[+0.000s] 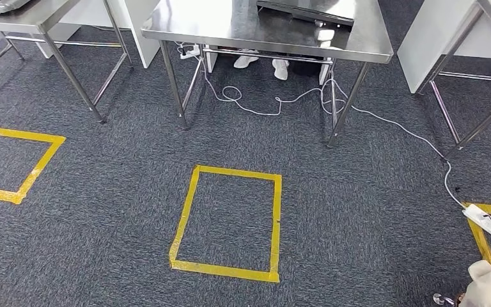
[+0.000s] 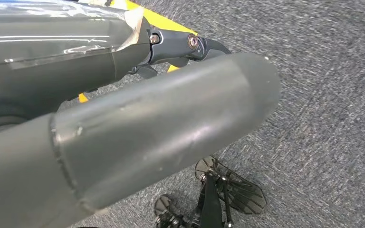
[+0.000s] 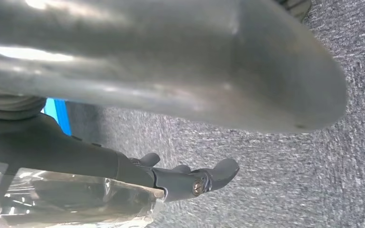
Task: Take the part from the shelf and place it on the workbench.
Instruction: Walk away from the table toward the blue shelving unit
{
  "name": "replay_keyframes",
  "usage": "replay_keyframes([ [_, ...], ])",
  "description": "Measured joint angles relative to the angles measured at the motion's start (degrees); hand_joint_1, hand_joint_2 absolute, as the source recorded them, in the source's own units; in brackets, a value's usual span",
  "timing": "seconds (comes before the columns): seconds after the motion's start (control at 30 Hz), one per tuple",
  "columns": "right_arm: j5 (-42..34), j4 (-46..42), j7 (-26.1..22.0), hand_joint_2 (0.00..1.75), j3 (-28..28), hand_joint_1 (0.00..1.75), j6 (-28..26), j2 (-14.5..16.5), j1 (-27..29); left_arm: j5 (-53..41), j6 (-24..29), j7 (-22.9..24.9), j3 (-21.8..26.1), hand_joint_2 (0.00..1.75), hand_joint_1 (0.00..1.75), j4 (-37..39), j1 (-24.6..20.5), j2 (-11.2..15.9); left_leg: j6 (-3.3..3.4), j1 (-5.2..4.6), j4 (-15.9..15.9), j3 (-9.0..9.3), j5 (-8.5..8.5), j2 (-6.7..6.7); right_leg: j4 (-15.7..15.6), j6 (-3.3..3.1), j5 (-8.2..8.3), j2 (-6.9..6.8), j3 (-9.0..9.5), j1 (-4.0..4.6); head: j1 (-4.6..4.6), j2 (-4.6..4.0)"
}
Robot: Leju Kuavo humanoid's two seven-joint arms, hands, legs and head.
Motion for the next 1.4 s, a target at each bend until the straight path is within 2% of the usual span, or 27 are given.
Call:
replay_keyframes([
  [0.03, -0.03, 0.01, 0.0, 0.0, 0.0, 0.0, 0.01, 0.03, -0.06, -0.04, 0.0, -0.01, 0.0, 0.0, 0.0, 0.01, 0.0, -0.01, -0.46, -0.02, 0.23, -0.28, 0.14, -0.39, -3.48, 0.28, 1.1, 0.4, 1.86, 0.01, 0.1, 0.0],
  [0.07, -0.05, 0.01, -0.01, 0.0, -0.01, 0.0, 0.02, 0.1, -0.1, -0.09, 0.0, -0.03, 0.0, 0.0, 0.0, 0.01, 0.02, 0.01, -0.93, -0.05, 0.47, -0.49, 0.27, -0.75, -5.85, 0.07, 1.87, 0.7, 3.06, 0.02, 0.17, 0.0],
  [0.13, -0.17, 0.02, -0.02, 0.0, -0.09, 0.0, 0.04, 0.24, -0.17, -0.25, 0.0, -0.08, -0.01, 0.0, 0.0, 0.01, 0.08, 0.03, -1.81, -0.18, 0.45, -0.67, 0.72, -1.28, -6.48, -1.16, 2.4, 0.78, 3.03, 0.61, 0.14, 0.0],
  [0.2, -0.37, 0.02, -0.05, 0.0, -0.24, 0.0, 0.04, 0.21, -0.19, -0.43, 0.0, -0.11, -0.02, 0.0, 0.0, 0.04, 0.19, -0.02, -2.38, 0.29, 0.29, -0.82, 1.11, -1.58, -6.37, -2.48, 2.92, 0.15, 2.79, 0.74, -0.09, 0.0],
  [0.23, -0.47, 0.02, -0.08, 0.0, -0.3, 0.0, 0.04, 0.22, -0.21, -0.54, 0.0, -0.1, -0.02, 0.0, 0.0, 0.07, 0.25, -0.03, -2.48, 0.48, 1.14, -1.25, 0.36, -1.33, -6.39, -3.06, 3.22, -0.17, 2.63, 0.8, -0.17, 0.0],
  [0.27, -0.55, 0.02, -0.13, 0.0, -0.34, 0.0, 0.05, 0.24, -0.19, -0.63, 0.0, -0.1, -0.03, 0.0, 0.0, 0.09, 0.29, -0.04, -2.45, 0.54, 3.47, -2.27, -1.43, -0.9, -6.44, -3.61, 3.53, -0.52, 2.44, 0.84, -0.24, 0.0],
  [0.37, -0.61, 0.02, -0.24, 0.0, -0.39, 0.0, 0.07, 0.28, 0.03, -0.75, 0.0, -0.02, -0.04, 0.0, 0.0, 0.1, 0.32, -0.04, -2.09, 0.08, 15.58, -7.0, -8.71, 0.17, -6.41, -4.74, 4.18, -1.75, 1.54, 1.66, -0.41, 0.0],
  [0.4, -0.61, 0.02, -0.24, 0.0, -0.39, 0.0, 0.07, 0.28, 0.12, -0.75, 0.0, 0.03, -0.04, 0.0, 0.0, 0.1, 0.34, -0.04, -1.87, -0.11, 17.94, -7.61, -9.64, 0.22, -6.4, -4.93, 4.31, -2.2, 1.23, 1.99, -0.39, 0.0],
  [0.43, -0.61, 0.02, -0.24, 0.0, -0.39, 0.0, 0.07, 0.28, 0.18, -0.77, 0.0, 0.09, -0.04, 0.0, 0.0, 0.1, 0.38, -0.04, -1.5, -0.34, 18.08, -7.06, -9.51, 0.32, -6.39, -5.07, 4.4, -2.64, 1.0, 2.31, -0.4, 0.0],
  [0.47, -0.61, 0.02, -0.24, 0.0, -0.39, 0.0, 0.07, 0.28, 0.2, -0.79, 0.0, 0.13, -0.04, 0.0, 0.0, 0.1, 0.42, -0.04, -0.94, -0.63, 16.0, -5.32, -8.55, 0.51, -6.39, -5.15, 4.46, -3.1, 0.88, 2.6, -0.39, 0.0],
  [0.53, -0.6, 0.02, -0.23, 0.0, -0.4, 0.0, 0.1, 0.42, 0.2, -0.84, 0.0, 0.19, -0.06, 0.0, 0.0, 0.09, 0.37, 0.02, 0.71, -1.66, 8.04, 0.14, -6.3, 2.24, -6.36, -5.21, 4.5, -3.95, 1.1, 3.14, -0.38, 0.0],
  [0.6, -0.45, 0.03, -0.23, 0.0, -0.41, 0.0, 0.28, 0.6, 0.14, -0.84, 0.02, 0.22, -0.1, 0.0, 0.0, 0.05, 0.14, 0.1, 1.82, -2.61, 2.78, 3.3, -5.37, 4.04, -6.27, -5.04, 4.51, -4.97, 1.3, 3.58, -0.32, 0.0],
  [0.63, -0.34, 0.04, -0.22, 0.0, -0.42, 0.0, 0.43, 0.66, 0.07, -0.83, 0.04, 0.26, -0.11, 0.0, 0.0, 0.04, 0.09, 0.13, 2.04, -2.9, 2.03, 3.5, -5.35, 4.28, -6.26, -4.88, 4.55, -5.54, 1.3, 3.71, -0.34, 0.0],
  [0.7, -0.12, 0.04, -0.21, 0.0, -0.42, 0.0, 0.68, 0.66, -0.21, -0.78, 0.11, 0.33, -0.1, 0.0, 0.0, 0.04, 0.17, 0.1, 2.33, -2.82, 1.57, 3.27, -4.7, 3.29, -6.05, -4.41, 4.5, -6.1, 1.14, 3.7, -0.43, 0.0],
  [0.77, 0.04, 0.04, -0.2, 0.0, -0.42, 0.0, 0.83, 0.59, -0.25, -0.73, 0.17, 0.4, -0.06, 0.0, 0.0, 0.06, 0.22, 0.07, 2.72, -2.38, 0.96, 3.13, -3.9, 2.31, -3.46, -4.04, 2.9, -3.98, -0.12, 3.53, -0.37, 0.0],
  [0.83, 0.17, 0.04, -0.13, 0.0, -0.42, 0.0, 0.93, 0.39, -0.09, -0.72, 0.2, 0.42, -0.04, 0.0, 0.0, 0.06, 0.17, 0.03, 2.92, -2.17, 0.81, 2.63, -3.39, 1.27, 3.42, -3.93, -0.63, -1.35, -3.25, 3.03, -0.24, 0.0],
  [0.9, 0.23, 0.05, -0.01, 0.0, -0.42, 0.0, 0.96, 0.21, 0.06, -0.71, 0.22, 0.48, -0.02, 0.0, 0.0, 0.07, 0.21, -0.01, 2.81, -2.15, 0.84, 2.06, -3.03, 0.05, 9.83, -3.47, -3.15, -0.77, -5.98, 2.51, -0.17, 0.0],
  [0.93, 0.24, 0.05, 0.04, 0.0, -0.42, 0.0, 0.96, 0.15, 0.14, -0.71, 0.24, 0.53, -0.01, 0.0, 0.0, 0.08, 0.24, -0.02, 2.66, -2.11, 0.86, 1.88, -2.87, -0.6, 10.25, -2.95, -3.07, -0.71, -5.96, 2.25, -0.13, 0.0],
  [0.97, 0.24, 0.05, 0.08, 0.0, -0.42, 0.0, 0.96, 0.08, 0.18, -0.71, 0.27, 0.6, -0.01, 0.0, 0.0, 0.09, 0.27, -0.03, 2.49, -2.04, 0.89, 1.79, -2.73, -1.24, 8.26, -2.3, -2.06, -0.61, -4.75, 1.97, -0.12, 0.0],
  [1.0, 0.24, 0.05, 0.12, 0.0, -0.42, 0.0, 0.96, 0.0, 0.19, -0.71, 0.31, 0.64, -0.01, 0.0, 0.0, 0.11, 0.28, -0.04, 2.28, -1.97, 0.93, 1.75, -2.61, -1.86, 4.26, -1.65, -0.45, -0.25, -2.55, 1.63, -0.1, 0.0],
  [1.03, 0.24, 0.06, 0.15, 0.0, -0.42, 0.0, 0.96, -0.05, 0.18, -0.71, 0.35, 0.68, -0.01, 0.0, 0.0, 0.12, 0.28, -0.05, 2.01, -2.0, 1.01, 1.72, -2.52, -2.41, -0.09, -1.2, 1.0, 0.53, -0.35, 1.35, -0.08, 0.0],
  [1.07, 0.24, 0.07, 0.17, 0.0, -0.42, 0.0, 0.96, -0.09, 0.15, -0.71, 0.44, 0.71, -0.02, 0.0, 0.0, 0.13, 0.28, -0.05, 1.69, -2.08, 1.11, 1.66, -2.49, -2.92, -3.6, -1.14, 2.13, 1.13, 1.32, 1.21, -0.07, 0.0],
  [1.13, 0.26, 0.1, 0.27, 0.0, -0.42, 0.0, 0.96, -0.09, 0.06, -0.72, 0.64, 0.74, -0.02, 0.0, 0.0, 0.13, 0.29, -0.06, 0.94, -2.21, 1.2, 1.47, -2.4, -3.6, -6.41, -1.85, 2.83, 1.74, 2.44, 1.35, -0.12, 0.0],
  [1.23, 0.31, 0.11, 0.44, 0.0, -0.43, 0.0, 0.97, -0.07, -0.01, -0.87, 0.93, 0.81, -0.02, 0.0, 0.0, 0.14, 0.38, 0.01, -0.03, -1.75, 1.88, 0.83, -2.77, -3.68, -6.59, -3.44, 3.31, 0.5, 2.65, 1.29, -0.21, 0.0],
  [1.3, 0.32, 0.11, 0.57, 0.0, -0.44, 0.0, 1.05, 0.03, 0.08, -1.11, 1.09, 0.88, -0.06, 0.0, 0.0, 0.15, 0.36, 0.02, -0.5, -1.55, 6.42, -1.31, -5.76, -1.9, -6.74, -4.32, 3.64, -0.53, 2.85, 1.02, -0.57, 0.0],
  [1.37, 0.3, 0.13, 0.82, 0.0, -0.44, 0.0, 1.11, 0.14, 0.23, -1.3, 1.17, 0.93, -0.1, 0.0, 0.0, 0.16, 0.33, -0.02, -0.99, -1.45, 14.33, -4.98, -9.85, -0.33, -6.72, -4.67, 3.64, -1.63, 2.83, 1.31, -0.87, 0.0],
  [1.4, 0.28, 0.13, 0.97, 0.0, -0.44, 0.0, 1.11, 0.18, 0.29, -1.37, 1.2, 0.98, -0.11, 0.0, 0.0, 0.16, 0.34, -0.02, -1.16, -1.39, 17.37, -6.42, -10.86, -0.05, -6.71, -4.7, 3.59, -2.21, 2.81, 1.4, -0.85, 0.0],
])
